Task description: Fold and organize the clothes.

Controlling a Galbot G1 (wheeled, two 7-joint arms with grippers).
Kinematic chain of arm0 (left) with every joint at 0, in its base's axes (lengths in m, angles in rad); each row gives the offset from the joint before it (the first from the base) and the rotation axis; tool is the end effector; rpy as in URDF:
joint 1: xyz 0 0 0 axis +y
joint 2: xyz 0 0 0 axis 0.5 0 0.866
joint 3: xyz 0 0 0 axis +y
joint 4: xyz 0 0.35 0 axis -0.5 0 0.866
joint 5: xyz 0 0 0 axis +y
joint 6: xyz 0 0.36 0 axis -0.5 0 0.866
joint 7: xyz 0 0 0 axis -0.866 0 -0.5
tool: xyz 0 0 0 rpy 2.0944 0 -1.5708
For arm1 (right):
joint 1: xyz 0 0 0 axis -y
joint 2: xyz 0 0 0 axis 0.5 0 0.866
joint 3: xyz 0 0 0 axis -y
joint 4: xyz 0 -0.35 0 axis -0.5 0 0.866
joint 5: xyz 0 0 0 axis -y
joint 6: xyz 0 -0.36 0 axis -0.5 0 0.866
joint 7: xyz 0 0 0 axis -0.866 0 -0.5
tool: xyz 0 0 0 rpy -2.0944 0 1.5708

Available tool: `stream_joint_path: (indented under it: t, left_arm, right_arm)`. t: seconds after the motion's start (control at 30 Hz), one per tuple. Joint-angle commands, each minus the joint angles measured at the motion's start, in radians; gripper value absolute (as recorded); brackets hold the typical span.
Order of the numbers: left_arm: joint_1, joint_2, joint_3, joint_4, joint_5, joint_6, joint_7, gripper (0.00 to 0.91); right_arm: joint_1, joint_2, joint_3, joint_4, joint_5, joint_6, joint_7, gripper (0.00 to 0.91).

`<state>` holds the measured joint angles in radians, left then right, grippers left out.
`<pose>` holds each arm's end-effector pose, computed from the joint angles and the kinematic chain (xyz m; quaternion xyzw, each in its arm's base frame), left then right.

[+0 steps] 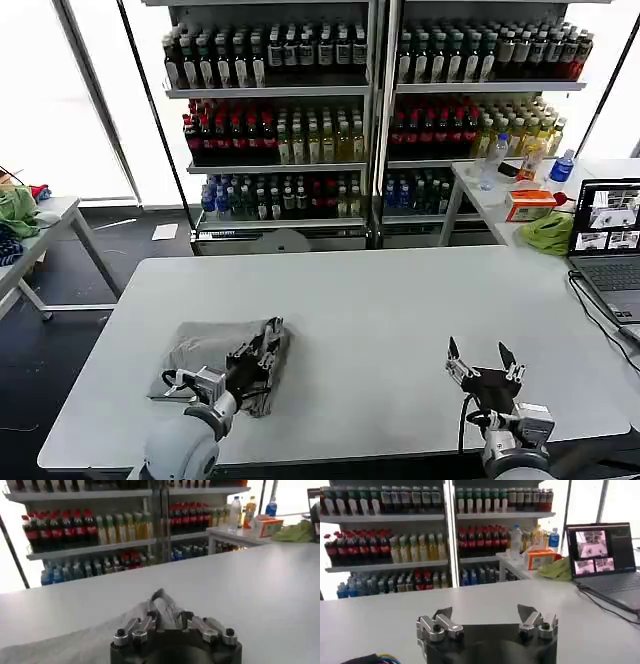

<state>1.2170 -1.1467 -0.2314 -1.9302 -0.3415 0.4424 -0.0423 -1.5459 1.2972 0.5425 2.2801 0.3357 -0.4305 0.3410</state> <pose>0.2769 0.0035 -0.2946 -0.1748 -0.9656 -0.0451 0.1871 0.1873 -0.0362 -0.2271 -0.0742 -0.9894 -0.0080 0.1247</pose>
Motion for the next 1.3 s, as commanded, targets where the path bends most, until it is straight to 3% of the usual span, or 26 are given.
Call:
stream_joint_path:
  t: [0.03,0.3,0.4,0.57,0.67,0.9,1.3]
  left_arm:
    - [-0.009,-0.021,0.03,0.034,-0.049,-0.01,0.019,0.907]
    - [0.039,-0.011,0.024,-0.108,-0.144,-0.06,0.009,0.907]
    - [0.011,0.019,-0.068,-0.138,-0.219,-0.065,-0.039,0.907]
    - [0.001,0.139,-0.287,-0.129,-0.379,-0.024,-0.127,0.907]
    - [0.043,0.182,-0.373,-0.068,-0.346,-0.023,-0.148,0.907]
    - [0.125,0.172,-0.456,0.035,-0.315,-0.036,-0.159,0.907]
    - [0.115,0.123,-0.393,0.12,-0.231,-0.037,-0.098,0.907]
  right_arm:
    - [-0.001,0.0,0.003,-0.008,0.0,0.002,0.0,0.907]
    - [0.019,0.009,-0.041,-0.014,-0.003,-0.001,0.006,0.907]
    - [0.046,-0.021,-0.072,-0.023,-0.003,-0.003,0.005,0.907]
    - [0.091,-0.088,-0.106,-0.034,0.008,-0.003,-0.001,0.907]
    - [0.113,-0.102,-0.129,-0.05,0.008,-0.001,0.0,0.907]
    - [0.146,-0.092,-0.181,-0.084,0.006,0.006,-0.001,0.907]
    - [0.133,-0.077,-0.171,-0.077,0.007,0.01,0.0,0.907]
